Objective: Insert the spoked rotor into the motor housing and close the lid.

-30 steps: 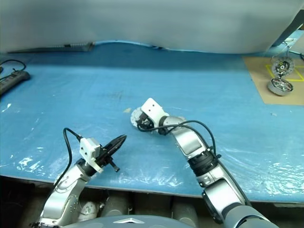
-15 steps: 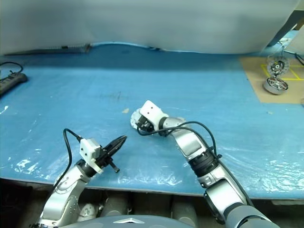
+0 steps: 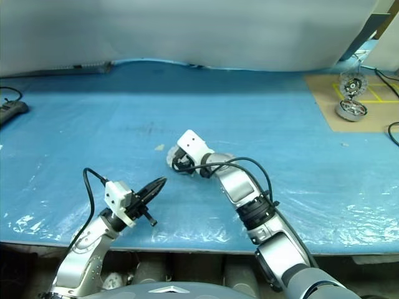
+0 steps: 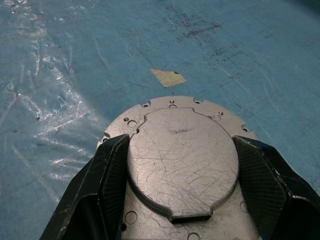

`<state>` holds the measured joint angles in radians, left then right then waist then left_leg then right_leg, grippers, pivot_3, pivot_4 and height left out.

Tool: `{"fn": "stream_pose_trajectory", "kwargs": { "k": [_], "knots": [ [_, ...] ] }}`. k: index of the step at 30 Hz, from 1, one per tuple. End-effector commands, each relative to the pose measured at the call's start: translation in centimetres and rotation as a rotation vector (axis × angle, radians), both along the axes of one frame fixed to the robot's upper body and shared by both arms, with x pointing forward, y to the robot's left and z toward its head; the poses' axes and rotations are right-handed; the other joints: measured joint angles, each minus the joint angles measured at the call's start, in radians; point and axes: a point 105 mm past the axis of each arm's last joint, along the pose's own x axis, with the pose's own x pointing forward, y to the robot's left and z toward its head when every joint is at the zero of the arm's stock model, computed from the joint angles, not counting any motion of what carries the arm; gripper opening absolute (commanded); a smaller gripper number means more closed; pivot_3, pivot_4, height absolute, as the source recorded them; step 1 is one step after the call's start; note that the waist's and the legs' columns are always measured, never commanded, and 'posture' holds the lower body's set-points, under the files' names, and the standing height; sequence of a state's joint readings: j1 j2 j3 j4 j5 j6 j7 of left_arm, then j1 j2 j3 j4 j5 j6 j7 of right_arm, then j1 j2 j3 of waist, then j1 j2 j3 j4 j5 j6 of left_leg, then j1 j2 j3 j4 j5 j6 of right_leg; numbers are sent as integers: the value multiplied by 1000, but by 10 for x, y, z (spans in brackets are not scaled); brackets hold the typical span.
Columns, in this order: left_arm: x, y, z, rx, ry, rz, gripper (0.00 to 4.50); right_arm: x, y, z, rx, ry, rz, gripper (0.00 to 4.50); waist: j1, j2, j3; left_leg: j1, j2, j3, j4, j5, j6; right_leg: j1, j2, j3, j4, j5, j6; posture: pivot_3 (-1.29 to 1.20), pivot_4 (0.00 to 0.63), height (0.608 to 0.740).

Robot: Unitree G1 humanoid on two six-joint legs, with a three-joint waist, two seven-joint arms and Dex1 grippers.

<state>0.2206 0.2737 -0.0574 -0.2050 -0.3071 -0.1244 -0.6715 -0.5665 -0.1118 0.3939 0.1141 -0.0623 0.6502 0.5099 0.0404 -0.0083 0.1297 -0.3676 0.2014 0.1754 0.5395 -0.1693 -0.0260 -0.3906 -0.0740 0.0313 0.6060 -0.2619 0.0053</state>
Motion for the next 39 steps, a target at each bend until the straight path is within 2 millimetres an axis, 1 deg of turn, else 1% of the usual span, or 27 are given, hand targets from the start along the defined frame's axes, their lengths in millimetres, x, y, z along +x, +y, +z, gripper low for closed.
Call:
{"fn": "stream_pose_trajectory", "kwargs": {
  "k": [1, 3, 6, 9, 12, 13, 19, 23, 27, 31, 34, 39],
  "knots": [
    [-2, -4, 11, -8, -51, -10, 0, -13, -21, -62, -96, 222, -102, 2952, 0, 0, 0, 0, 0, 0, 0, 0, 0, 0, 0, 0, 0, 0, 0, 0, 150, 740],
    [-2, -4, 11, -10, -50, -10, 0, -12, -20, -59, -83, 203, -97, 2952, 0, 0, 0, 0, 0, 0, 0, 0, 0, -1, 0, 0, 0, 0, 0, 0, 150, 740],
    [-2, -5, 11, -11, -49, -11, 0, -12, -16, -43, -2, 174, -65, 2952, 0, 0, 0, 0, 0, 0, -1, 0, 0, -1, 0, 0, 0, 0, 0, 0, 150, 740],
    [-3, -6, 10, -12, -47, -12, 0, -12, -15, -34, 45, 164, -52, 2952, 1, 0, 0, -2, 0, 0, -1, 0, 0, -3, 0, 1, 0, 0, 0, 0, 150, 740],
    [-4, -7, 10, -14, -47, -14, 0, -14, -13, -29, 71, 159, -39, 2952, 2, 0, 0, -10, -1, 0, -2, 1, -3, -4, 0, 0, -1, 0, 0, 0, 150, 740],
    [-4, -7, 10, -14, -47, -16, 0, -15, -11, -26, 80, 158, -30, 2952, 2, 0, 0, -11, 0, 0, -2, 1, -4, -5, 0, 0, -1, 5, -5, 0, 150, 740],
    [-5, -9, 9, -15, -44, -19, 0, -17, -8, -17, 112, 144, -21, 2952, 2, 0, 0, -13, 1, 0, -2, 0, -8, -7, 1, -2, -1, 6, -5, 0, 150, 740],
    [-6, -9, 9, -15, -43, -20, 0, -15, -6, -14, 139, 151, -41, 2952, 3, 0, 0, -13, 1, 0, -3, 0, -9, -8, 1, -2, -1, 6, -5, 0, 150, 740],
    [-6, -10, 8, -16, -43, -21, 0, -16, -6, -17, 109, 140, -34, 2952, 3, 0, 0, -13, 1, 0, -3, 0, -9, -8, 1, -2, -1, 6, -5, 0, 150, 740],
    [-6, -11, 8, -17, -43, -23, 0, -16, -8, -29, 16, 120, -42, 2952, 2, 0, 0, -13, 1, 0, -3, 0, -9, -7, 1, -2, -1, 6, -5, 0, 150, 740],
    [-6, -11, 8, -18, -43, -24, 0, -17, -7, -33, -19, 106, -34, 2952, 1, 0, 0, -12, 1, 0, -3, 0, -9, -6, 1, -2, -1, 6, -5, 0, 150, 740],
    [-5, -11, 8, -19, -44, -22, 0, -15, -17, -45, -140, 58, -13, 2952, 1, 0, 0, -8, 1, 0, -2, -1, -8, -3, 1, -1, -1, 4, -3, 0, 150, 740]
  ]
}}
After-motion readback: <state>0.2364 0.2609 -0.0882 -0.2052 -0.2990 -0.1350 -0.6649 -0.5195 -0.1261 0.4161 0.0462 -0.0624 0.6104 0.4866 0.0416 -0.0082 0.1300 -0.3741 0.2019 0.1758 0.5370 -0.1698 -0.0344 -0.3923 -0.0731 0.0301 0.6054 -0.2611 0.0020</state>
